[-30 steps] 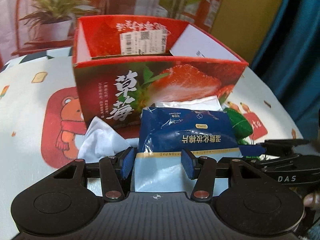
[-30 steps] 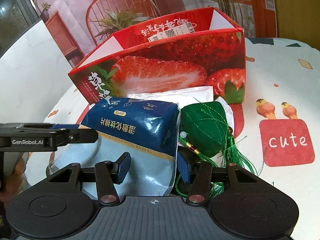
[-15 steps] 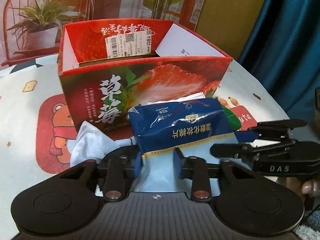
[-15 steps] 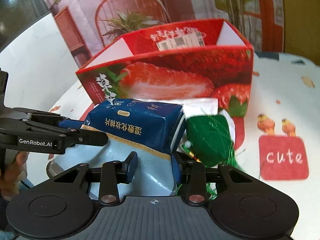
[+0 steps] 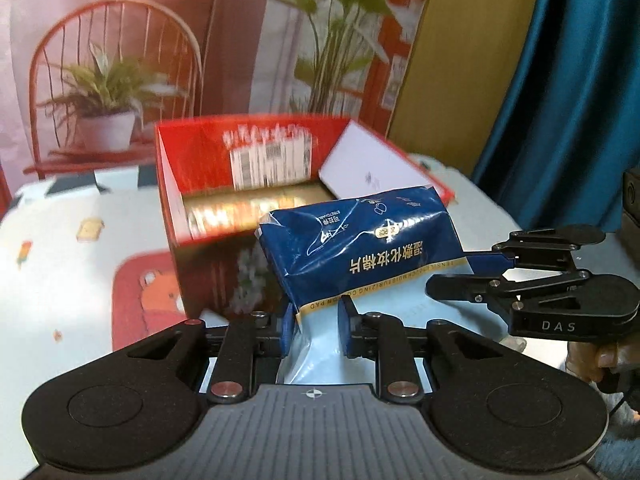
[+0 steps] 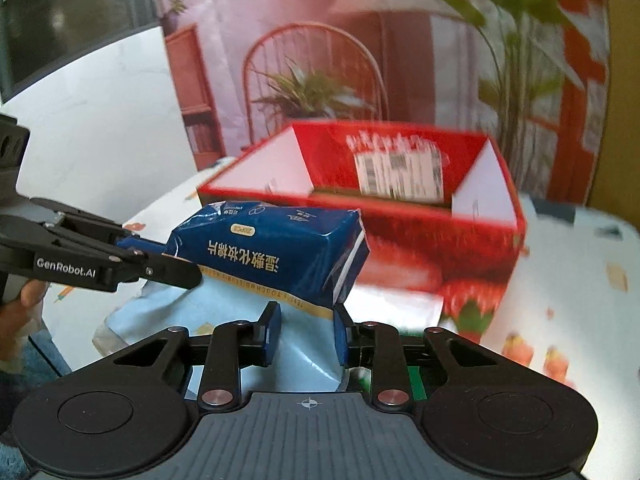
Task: Organize soft objects
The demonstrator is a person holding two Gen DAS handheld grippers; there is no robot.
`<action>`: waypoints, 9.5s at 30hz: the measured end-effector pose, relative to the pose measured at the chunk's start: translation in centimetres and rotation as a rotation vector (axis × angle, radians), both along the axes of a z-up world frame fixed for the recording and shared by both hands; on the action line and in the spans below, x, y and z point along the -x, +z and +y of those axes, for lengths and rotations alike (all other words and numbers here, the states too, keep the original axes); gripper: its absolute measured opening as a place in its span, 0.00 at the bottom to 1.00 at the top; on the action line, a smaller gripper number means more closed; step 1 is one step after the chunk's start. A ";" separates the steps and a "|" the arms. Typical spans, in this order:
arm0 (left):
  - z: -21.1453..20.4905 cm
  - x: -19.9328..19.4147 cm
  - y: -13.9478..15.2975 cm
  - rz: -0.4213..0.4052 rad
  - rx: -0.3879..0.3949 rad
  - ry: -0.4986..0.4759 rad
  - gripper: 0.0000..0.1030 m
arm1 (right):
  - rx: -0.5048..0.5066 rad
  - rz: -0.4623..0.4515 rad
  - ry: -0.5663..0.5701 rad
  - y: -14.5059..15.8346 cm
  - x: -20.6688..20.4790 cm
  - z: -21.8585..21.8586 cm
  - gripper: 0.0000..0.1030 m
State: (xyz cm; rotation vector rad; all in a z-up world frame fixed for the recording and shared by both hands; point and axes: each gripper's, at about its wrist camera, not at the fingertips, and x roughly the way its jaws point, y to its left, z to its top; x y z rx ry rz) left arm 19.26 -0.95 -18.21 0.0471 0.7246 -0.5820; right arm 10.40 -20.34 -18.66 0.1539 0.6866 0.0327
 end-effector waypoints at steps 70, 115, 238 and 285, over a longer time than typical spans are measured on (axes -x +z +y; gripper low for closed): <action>-1.6 -2.7 2.1 -0.138 -0.054 0.282 0.84 | -0.007 -0.108 -0.250 0.9 -4.5 -6.5 0.84; 2.8 6.0 -7.4 0.164 0.022 0.407 0.84 | -0.005 0.027 -0.247 -3.2 5.5 -0.3 0.97; 5.5 8.6 -2.9 -0.101 0.117 0.473 0.17 | -0.050 -0.069 -0.077 -1.9 8.8 2.0 0.11; -4.1 -13.1 -0.3 0.039 -0.107 0.210 0.66 | 0.005 0.004 -0.101 -1.3 -9.2 -11.2 0.30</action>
